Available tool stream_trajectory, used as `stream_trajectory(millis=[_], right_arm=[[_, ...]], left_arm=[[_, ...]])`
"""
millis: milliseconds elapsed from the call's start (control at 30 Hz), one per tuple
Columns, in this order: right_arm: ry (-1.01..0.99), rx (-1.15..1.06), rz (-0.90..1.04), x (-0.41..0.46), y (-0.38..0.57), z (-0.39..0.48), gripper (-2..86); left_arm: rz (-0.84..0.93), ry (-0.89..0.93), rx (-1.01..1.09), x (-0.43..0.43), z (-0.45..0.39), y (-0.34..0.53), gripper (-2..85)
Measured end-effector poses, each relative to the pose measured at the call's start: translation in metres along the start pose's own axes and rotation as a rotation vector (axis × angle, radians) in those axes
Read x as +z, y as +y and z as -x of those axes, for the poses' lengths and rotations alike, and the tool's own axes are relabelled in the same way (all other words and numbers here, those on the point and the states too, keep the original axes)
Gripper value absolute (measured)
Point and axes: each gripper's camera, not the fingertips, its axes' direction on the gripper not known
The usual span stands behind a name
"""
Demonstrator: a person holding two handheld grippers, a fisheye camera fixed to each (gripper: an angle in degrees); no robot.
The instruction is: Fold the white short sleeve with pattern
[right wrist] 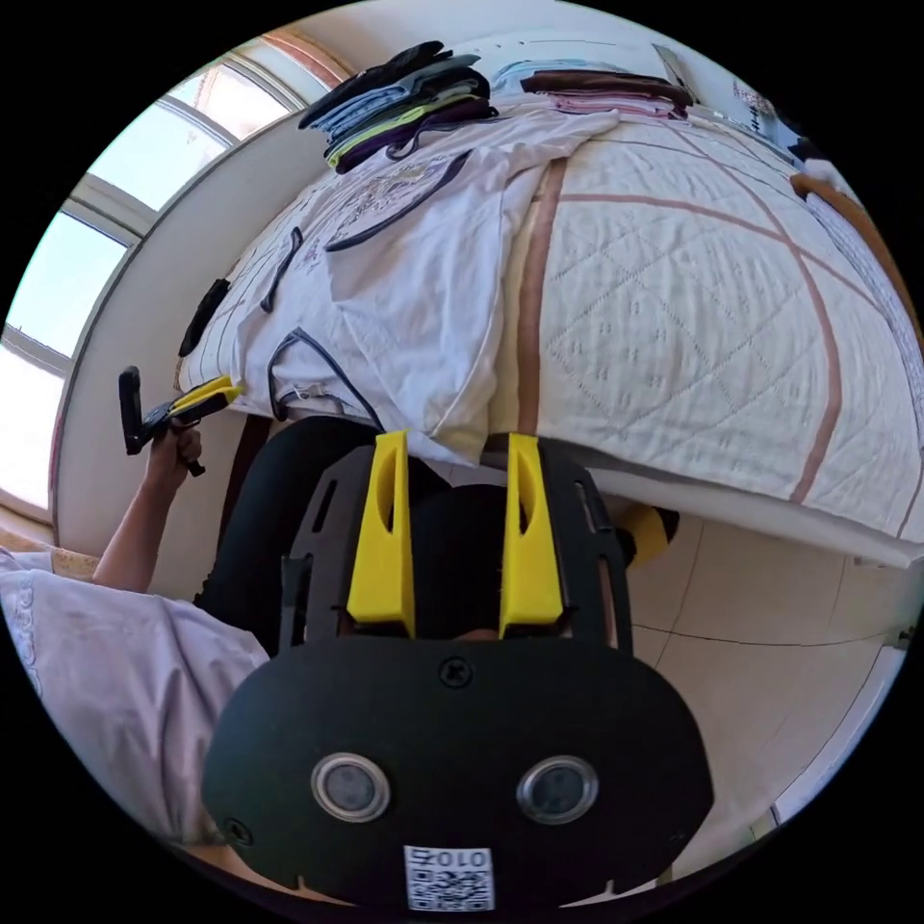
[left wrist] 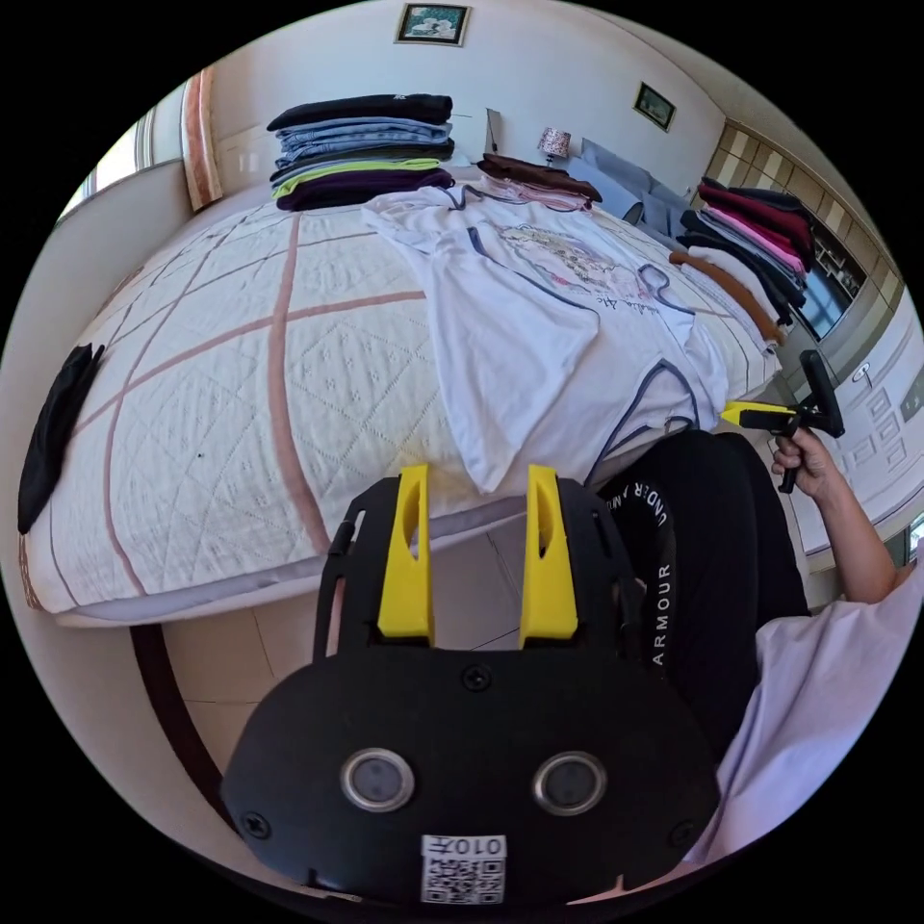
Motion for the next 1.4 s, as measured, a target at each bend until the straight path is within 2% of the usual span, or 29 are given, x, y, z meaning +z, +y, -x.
stream_trajectory(millis=[200,333,400,633,767,900,1000,1233,1400], right_arm=[[-0.040,-0.010,0.085,0.015,-0.024,-0.011,11.2],[-0.160,0.019,0.048,0.009,-0.025,-0.026,10.8],[-0.202,0.033,0.023,0.006,-0.024,-0.034,10.7],[-0.302,0.074,0.006,0.004,-0.025,-0.063,8.4],[-0.335,0.128,-0.025,0.001,-0.023,-0.081,4.5],[-0.292,0.089,-0.055,-0.015,-0.021,-0.075,2.9],[-0.263,0.045,-0.042,-0.032,-0.019,-0.063,2.5],[-0.293,-0.046,-0.169,-0.123,-0.003,-0.043,3.1],[-0.195,-0.130,-0.165,-0.171,0.004,-0.018,3.5]], left_arm=[[-0.022,0.133,-0.107,-0.030,0.043,-0.009,12.5],[-0.042,0.321,-0.165,-0.040,0.068,-0.012,11.4],[-0.073,0.315,-0.192,-0.048,0.078,-0.013,10.9],[-0.097,0.481,-0.288,-0.049,0.127,-0.024,7.4],[-0.047,0.556,-0.297,-0.053,0.135,-0.023,3.9],[-0.061,0.480,-0.248,-0.078,0.127,-0.034,1.3],[-0.104,0.499,-0.210,-0.102,0.125,-0.046,0.5],[-0.216,0.547,-0.156,-0.199,0.127,-0.059,0.1],[-0.237,0.517,-0.090,-0.261,0.111,-0.060,0.1]])
